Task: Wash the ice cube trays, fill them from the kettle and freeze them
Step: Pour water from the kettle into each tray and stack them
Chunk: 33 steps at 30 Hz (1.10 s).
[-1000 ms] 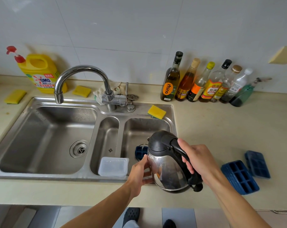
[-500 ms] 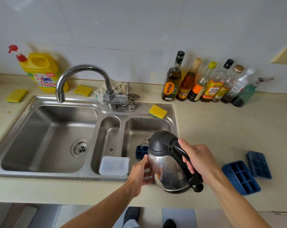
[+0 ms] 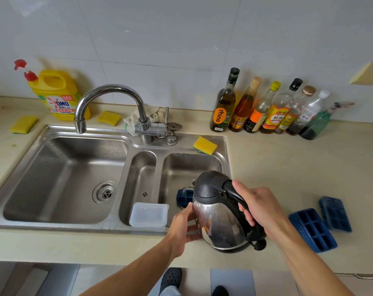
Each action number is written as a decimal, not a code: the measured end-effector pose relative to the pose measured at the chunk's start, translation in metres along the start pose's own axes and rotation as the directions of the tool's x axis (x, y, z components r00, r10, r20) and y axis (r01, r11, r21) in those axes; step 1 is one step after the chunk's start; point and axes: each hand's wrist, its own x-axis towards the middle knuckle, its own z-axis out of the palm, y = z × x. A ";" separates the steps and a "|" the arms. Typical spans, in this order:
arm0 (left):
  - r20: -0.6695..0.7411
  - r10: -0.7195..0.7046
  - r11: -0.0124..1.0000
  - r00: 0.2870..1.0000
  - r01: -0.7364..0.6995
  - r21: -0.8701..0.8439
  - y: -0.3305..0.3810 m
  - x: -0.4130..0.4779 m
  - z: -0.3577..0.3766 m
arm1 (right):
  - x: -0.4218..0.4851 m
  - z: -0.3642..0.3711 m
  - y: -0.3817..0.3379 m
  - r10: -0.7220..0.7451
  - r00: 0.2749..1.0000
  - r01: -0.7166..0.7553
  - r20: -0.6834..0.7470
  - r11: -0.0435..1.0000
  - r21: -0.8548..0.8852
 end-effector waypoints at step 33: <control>0.013 0.016 0.999 1.000 -0.016 0.044 -0.007 -0.011 0.012 | -0.021 -0.014 0.004 -0.006 1.000 0.006 -0.015 1.000 0.003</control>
